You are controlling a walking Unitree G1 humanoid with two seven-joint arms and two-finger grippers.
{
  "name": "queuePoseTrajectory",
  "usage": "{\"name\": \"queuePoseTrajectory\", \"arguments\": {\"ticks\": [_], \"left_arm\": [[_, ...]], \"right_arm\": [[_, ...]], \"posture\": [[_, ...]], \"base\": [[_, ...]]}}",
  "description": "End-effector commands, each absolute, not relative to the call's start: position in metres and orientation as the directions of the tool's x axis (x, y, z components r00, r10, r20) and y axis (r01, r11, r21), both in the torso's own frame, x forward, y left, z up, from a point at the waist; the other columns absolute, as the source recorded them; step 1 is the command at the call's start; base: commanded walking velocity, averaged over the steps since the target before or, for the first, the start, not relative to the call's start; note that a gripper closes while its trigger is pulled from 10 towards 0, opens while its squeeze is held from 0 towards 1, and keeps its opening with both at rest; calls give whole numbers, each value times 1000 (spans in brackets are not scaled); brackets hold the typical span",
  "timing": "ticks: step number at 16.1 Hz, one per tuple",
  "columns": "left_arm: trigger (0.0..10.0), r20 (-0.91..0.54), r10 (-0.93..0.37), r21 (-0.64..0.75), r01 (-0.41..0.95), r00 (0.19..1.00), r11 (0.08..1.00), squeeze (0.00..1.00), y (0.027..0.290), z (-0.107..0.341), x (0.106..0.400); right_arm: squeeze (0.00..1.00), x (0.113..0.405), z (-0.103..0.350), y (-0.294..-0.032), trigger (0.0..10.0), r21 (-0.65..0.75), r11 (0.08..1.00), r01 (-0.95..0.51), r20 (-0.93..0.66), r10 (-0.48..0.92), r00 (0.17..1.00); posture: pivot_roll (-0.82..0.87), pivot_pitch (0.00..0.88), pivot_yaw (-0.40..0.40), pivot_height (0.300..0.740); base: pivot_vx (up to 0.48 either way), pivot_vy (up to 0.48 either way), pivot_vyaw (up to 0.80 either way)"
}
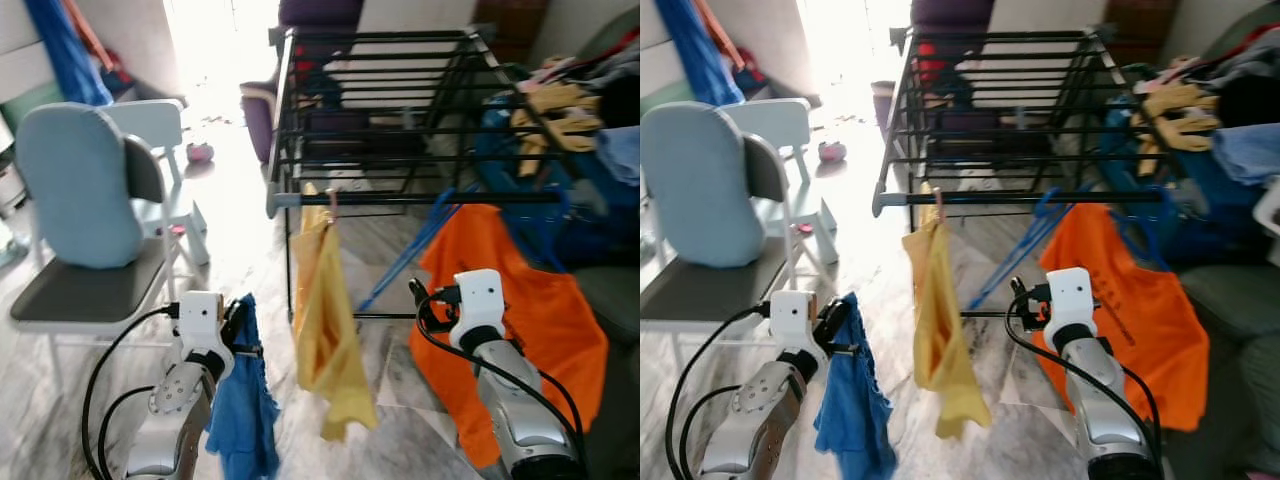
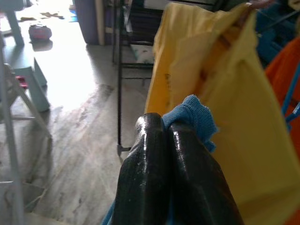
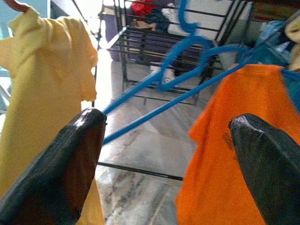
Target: Hang hanger
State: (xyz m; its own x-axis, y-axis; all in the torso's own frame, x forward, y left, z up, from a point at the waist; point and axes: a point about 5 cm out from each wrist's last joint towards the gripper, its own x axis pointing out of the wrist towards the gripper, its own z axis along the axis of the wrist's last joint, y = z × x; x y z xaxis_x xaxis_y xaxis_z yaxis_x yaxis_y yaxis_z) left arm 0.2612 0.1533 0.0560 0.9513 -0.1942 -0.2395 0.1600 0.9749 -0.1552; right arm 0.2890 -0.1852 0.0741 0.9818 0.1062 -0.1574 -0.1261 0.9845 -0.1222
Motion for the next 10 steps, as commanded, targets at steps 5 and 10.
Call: {"name": "queuePoseTrajectory", "arguments": {"ticks": [5,10], "left_arm": [[10000,-208,-217,-150,188,954,971,0,151,64,265],[10000,-176,-217,-140,194,960,971,0,153,68,268]], "right_arm": [[0,293,83,-189,10000,-132,985,-112,-120,97,988],[0,294,82,-186,10000,-122,984,-133,-134,116,984]], "posture": [[-97,0,21,740],[-102,0,23,740]], "base": [[0,0,0],[0,0,0]]}}
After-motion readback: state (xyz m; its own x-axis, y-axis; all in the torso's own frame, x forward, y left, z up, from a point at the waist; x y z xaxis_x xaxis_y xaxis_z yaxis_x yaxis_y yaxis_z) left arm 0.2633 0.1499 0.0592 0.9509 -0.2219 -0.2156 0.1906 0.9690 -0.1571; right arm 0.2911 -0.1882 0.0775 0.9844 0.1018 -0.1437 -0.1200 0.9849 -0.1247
